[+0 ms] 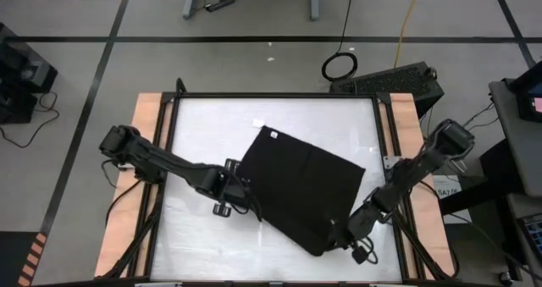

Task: Roll towel
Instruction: Roll the towel

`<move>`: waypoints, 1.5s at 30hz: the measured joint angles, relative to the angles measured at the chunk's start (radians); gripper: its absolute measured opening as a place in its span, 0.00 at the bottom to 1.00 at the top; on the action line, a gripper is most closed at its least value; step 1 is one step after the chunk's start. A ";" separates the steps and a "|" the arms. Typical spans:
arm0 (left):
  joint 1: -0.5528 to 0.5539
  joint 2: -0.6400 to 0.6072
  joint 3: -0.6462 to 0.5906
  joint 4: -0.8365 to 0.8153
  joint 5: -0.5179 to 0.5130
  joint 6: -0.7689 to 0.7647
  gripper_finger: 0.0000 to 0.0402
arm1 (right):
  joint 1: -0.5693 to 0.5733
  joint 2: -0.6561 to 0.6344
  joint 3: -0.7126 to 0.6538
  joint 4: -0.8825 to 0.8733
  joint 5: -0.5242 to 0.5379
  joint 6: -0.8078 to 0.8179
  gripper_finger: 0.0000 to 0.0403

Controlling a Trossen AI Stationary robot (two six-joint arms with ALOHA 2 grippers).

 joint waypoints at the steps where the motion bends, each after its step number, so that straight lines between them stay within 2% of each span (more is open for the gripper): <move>1: -0.007 0.009 -0.002 0.000 0.017 0.000 0.07 | 0.003 0.016 0.000 0.013 0.000 0.011 0.17; 5: -0.042 0.016 -0.002 0.012 0.035 -0.003 0.19 | 0.016 0.030 0.000 0.016 0.000 0.049 0.31; 9: -0.075 0.015 0.002 0.009 0.035 -0.046 0.35 | 0.033 -0.010 0.000 0.023 0.002 0.059 0.41; 12: -0.091 0.014 0.013 0.017 0.027 -0.071 0.45 | 0.042 -0.055 0.000 0.017 0.010 0.045 0.44; 15: -0.095 0.014 0.017 0.076 -0.003 -0.072 0.50 | 0.042 -0.100 0.000 -0.038 0.079 0.001 0.44; 20: -0.074 0.014 0.017 0.226 -0.087 -0.015 0.51 | 0.007 -0.142 0.000 -0.197 0.284 -0.041 0.42; 23: -0.046 0.014 0.017 0.316 -0.117 0.019 0.50 | -0.038 -0.145 0.000 -0.254 0.343 -0.049 0.40; 31: 0.048 0.014 0.017 0.455 -0.106 0.054 0.47 | -0.182 -0.143 0.000 -0.283 0.345 -0.107 0.38; 38: 0.097 0.049 0.009 0.555 0.012 0.053 0.47 | -0.301 -0.143 0.000 -0.285 0.342 -0.152 0.36; 45: 0.082 0.130 0.009 0.626 0.088 0.053 0.47 | -0.407 -0.143 0.000 -0.340 0.342 -0.155 0.34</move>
